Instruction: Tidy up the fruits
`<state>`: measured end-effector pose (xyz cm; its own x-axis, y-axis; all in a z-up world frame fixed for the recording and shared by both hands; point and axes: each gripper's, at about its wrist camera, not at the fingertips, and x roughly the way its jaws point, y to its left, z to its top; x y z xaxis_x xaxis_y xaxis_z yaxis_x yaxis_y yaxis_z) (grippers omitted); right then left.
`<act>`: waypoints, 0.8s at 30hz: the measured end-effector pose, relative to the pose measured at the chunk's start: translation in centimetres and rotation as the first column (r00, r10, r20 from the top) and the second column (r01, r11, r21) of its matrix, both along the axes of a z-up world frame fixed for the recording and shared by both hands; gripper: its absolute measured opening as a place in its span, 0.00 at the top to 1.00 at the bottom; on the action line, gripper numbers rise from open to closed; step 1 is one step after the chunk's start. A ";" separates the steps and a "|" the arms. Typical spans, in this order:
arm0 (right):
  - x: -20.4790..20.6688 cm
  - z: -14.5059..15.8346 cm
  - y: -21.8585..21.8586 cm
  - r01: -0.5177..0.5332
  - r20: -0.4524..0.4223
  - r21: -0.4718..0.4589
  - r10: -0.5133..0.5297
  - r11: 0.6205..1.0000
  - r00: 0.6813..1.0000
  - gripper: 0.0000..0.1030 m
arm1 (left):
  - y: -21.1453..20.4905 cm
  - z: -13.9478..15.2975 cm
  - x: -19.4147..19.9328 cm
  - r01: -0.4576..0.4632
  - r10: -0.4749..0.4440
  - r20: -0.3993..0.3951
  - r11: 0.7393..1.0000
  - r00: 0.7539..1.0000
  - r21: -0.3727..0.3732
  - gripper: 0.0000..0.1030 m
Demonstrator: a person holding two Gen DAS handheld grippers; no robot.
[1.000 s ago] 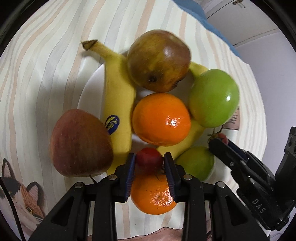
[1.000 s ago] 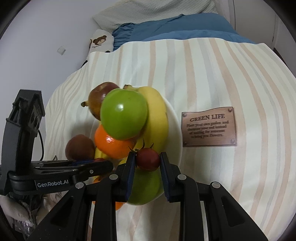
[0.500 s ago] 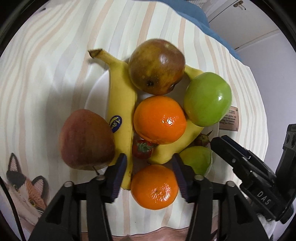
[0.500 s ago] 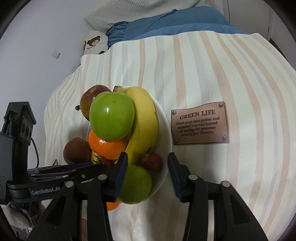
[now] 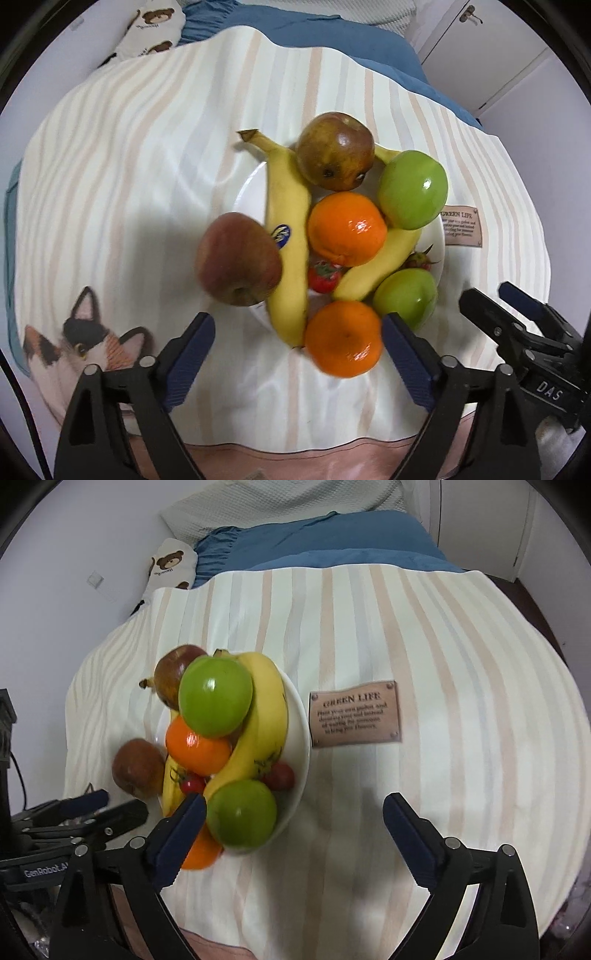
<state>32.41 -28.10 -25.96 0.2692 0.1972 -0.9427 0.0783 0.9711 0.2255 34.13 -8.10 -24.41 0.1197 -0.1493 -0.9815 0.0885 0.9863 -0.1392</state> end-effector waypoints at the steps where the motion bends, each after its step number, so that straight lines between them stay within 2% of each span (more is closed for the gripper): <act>1: -0.4 0.3 0.2 -0.003 0.002 -0.010 0.003 1.000 1.000 0.04 | 0.2 0.2 -0.2 0.000 0.000 0.011 1.000 1.000 0.016 0.10; 14: -3.2 4.3 2.2 0.001 0.070 -0.100 0.006 0.995 0.998 0.03 | 2.1 2.9 -2.5 -0.017 0.006 0.112 0.995 0.994 0.094 0.10; 24: -5.1 7.9 2.4 0.032 0.118 -0.108 -0.019 0.994 0.993 0.02 | 2.6 6.7 -4.1 -0.027 0.005 0.196 0.994 0.981 0.110 0.10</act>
